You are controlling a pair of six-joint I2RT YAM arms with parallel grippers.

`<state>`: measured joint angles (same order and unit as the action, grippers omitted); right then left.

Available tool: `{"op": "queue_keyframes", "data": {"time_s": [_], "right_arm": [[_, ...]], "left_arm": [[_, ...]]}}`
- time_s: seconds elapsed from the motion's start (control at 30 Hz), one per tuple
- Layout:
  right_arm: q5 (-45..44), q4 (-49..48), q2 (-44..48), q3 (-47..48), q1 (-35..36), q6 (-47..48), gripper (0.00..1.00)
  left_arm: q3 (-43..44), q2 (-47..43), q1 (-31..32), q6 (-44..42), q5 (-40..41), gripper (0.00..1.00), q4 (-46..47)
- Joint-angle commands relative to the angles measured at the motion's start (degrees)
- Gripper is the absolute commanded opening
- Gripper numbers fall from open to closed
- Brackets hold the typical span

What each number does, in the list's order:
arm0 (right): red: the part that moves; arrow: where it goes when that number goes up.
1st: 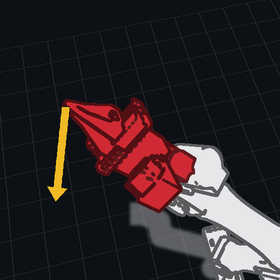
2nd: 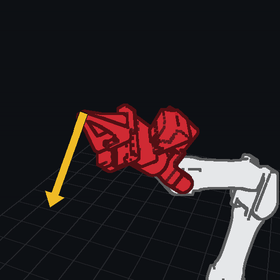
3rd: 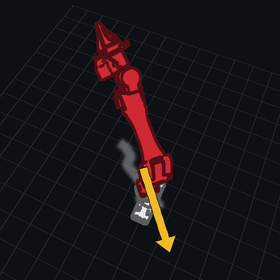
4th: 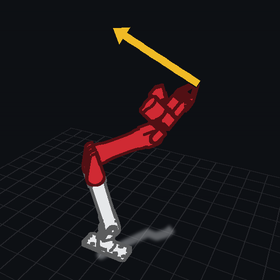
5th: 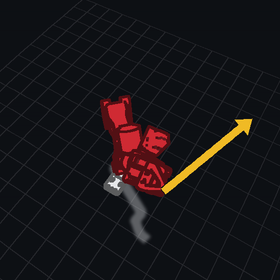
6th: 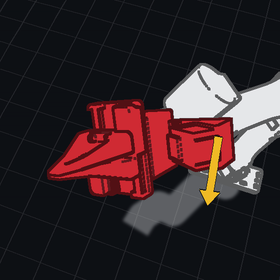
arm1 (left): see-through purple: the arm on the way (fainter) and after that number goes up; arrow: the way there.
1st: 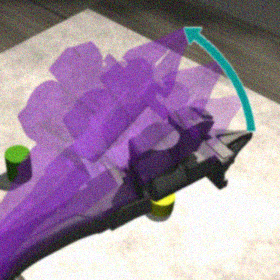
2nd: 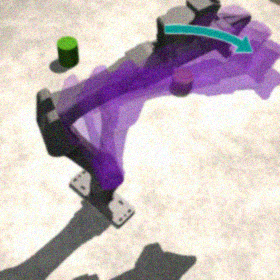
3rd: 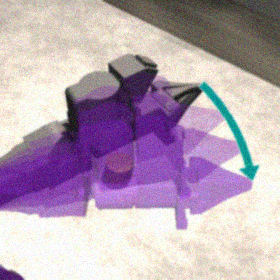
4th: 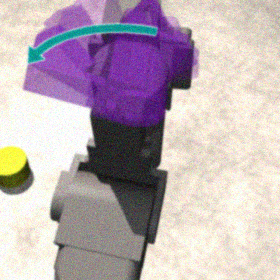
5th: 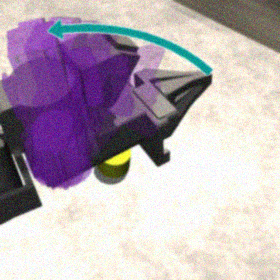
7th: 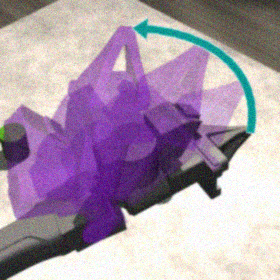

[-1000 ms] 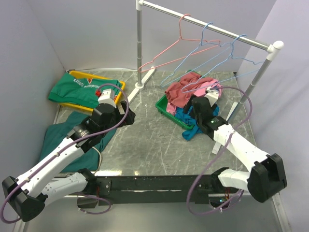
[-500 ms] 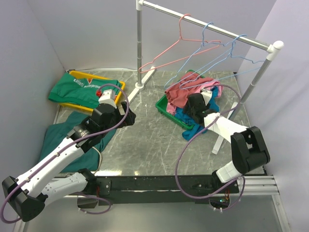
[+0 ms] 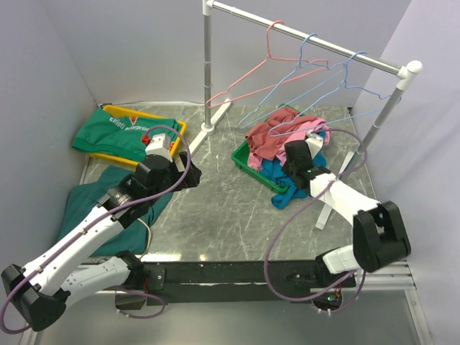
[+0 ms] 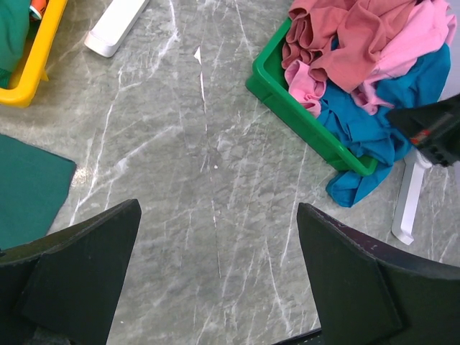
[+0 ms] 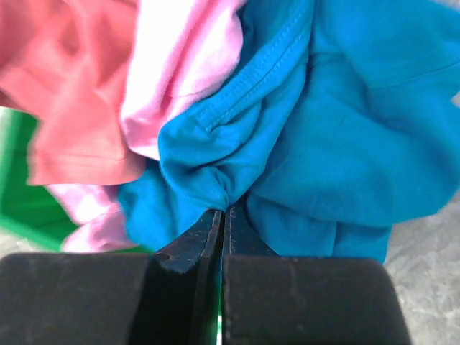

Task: Place the t-shirt on the hanger
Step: Pick up the T-shirt and place it in the bin.

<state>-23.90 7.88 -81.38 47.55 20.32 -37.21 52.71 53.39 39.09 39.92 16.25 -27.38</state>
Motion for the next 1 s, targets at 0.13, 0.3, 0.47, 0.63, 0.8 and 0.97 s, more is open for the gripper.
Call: {"op": "queue_keyframes", "data": {"time_s": [0.13,0.3,0.47,0.63,0.8,0.97], "right_arm": [[1.22,3.98,15.79,1.76,0.34,0.82,0.00],[4.47,6.88,21.52,3.33,0.69,1.61,0.00],[6.85,10.22,25.92,7.02,0.86,2.23,0.00],[10.35,12.42,29.44,11.42,0.87,2.49,0.00],[13.26,14.18,31.19,15.90,0.95,2.23,0.00],[14.93,16.11,31.55,21.16,0.87,2.41,0.00]], "left_arm": [[-0.68,-1.62,0.11,0.77,-1.39,0.97,1.71],[-1.11,-1.44,0.20,1.12,-1.92,0.97,2.50],[-1.29,-1.27,0.11,1.21,-2.71,0.96,3.38],[-1.29,-1.09,0.11,1.04,-2.80,0.96,3.65],[-1.55,-1.09,0.11,1.12,-2.98,0.96,4.17],[-1.47,-0.74,0.20,1.04,-3.24,0.96,4.52]]}}
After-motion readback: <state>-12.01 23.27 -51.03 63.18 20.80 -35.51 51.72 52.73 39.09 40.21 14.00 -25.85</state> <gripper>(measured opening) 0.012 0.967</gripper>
